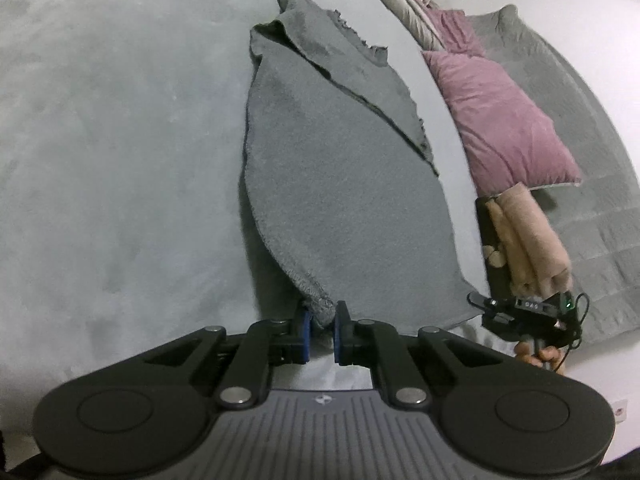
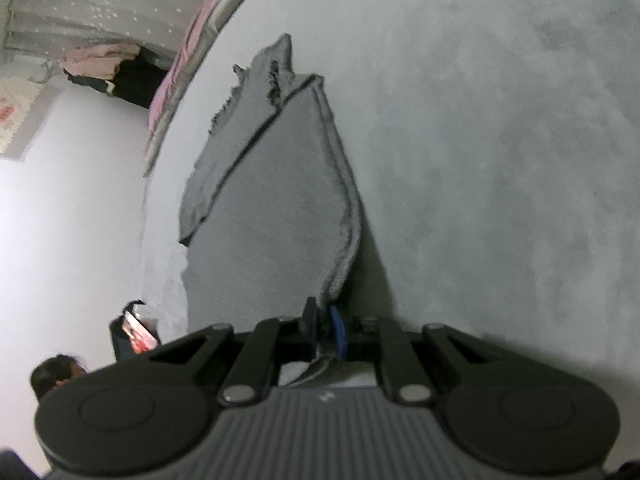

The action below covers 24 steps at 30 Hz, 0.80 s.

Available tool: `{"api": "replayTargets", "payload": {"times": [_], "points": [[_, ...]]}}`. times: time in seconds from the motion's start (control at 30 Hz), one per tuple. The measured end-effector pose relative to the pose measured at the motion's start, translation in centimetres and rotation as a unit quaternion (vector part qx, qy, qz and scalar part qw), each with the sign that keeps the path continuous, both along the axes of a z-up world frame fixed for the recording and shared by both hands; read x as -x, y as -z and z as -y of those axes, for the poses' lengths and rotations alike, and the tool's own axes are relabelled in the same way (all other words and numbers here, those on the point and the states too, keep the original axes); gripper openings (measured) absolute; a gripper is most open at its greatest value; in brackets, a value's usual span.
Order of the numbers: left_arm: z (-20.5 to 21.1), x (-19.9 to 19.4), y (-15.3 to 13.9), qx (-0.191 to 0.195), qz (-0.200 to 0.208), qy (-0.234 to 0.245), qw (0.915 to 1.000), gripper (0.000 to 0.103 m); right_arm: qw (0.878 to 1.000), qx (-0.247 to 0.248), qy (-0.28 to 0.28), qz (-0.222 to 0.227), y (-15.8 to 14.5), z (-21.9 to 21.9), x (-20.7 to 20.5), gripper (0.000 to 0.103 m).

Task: Fold clothes
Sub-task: 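Close both grippers on the sweater hem to fold it toward the collar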

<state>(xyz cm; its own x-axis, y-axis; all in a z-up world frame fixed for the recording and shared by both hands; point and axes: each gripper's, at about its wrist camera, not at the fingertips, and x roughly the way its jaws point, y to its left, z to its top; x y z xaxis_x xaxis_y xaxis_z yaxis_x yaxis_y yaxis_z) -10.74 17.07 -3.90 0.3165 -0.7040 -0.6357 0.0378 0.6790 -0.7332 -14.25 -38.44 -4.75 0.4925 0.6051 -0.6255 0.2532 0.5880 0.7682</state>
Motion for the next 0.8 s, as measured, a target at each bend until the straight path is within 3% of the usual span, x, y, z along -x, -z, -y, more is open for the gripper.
{"api": "replayTargets", "payload": {"times": [0.23,0.47,0.8], "points": [[-0.8,-1.2,-0.8,0.052,0.0,-0.031,0.9982,0.008,0.999,-0.022,0.022,0.029,-1.5,0.0,-1.9,0.008],[-1.8,-4.2,-0.7,0.091,-0.014,-0.095,0.9912,0.008,0.998,-0.028,0.048,0.043,-2.2,-0.5,-5.2,0.008],[-2.1,-10.6,2.0,0.105,-0.045,-0.162,0.9801,0.008,0.994,-0.024,0.106,0.013,0.6,0.3,-10.5,0.008]]}}
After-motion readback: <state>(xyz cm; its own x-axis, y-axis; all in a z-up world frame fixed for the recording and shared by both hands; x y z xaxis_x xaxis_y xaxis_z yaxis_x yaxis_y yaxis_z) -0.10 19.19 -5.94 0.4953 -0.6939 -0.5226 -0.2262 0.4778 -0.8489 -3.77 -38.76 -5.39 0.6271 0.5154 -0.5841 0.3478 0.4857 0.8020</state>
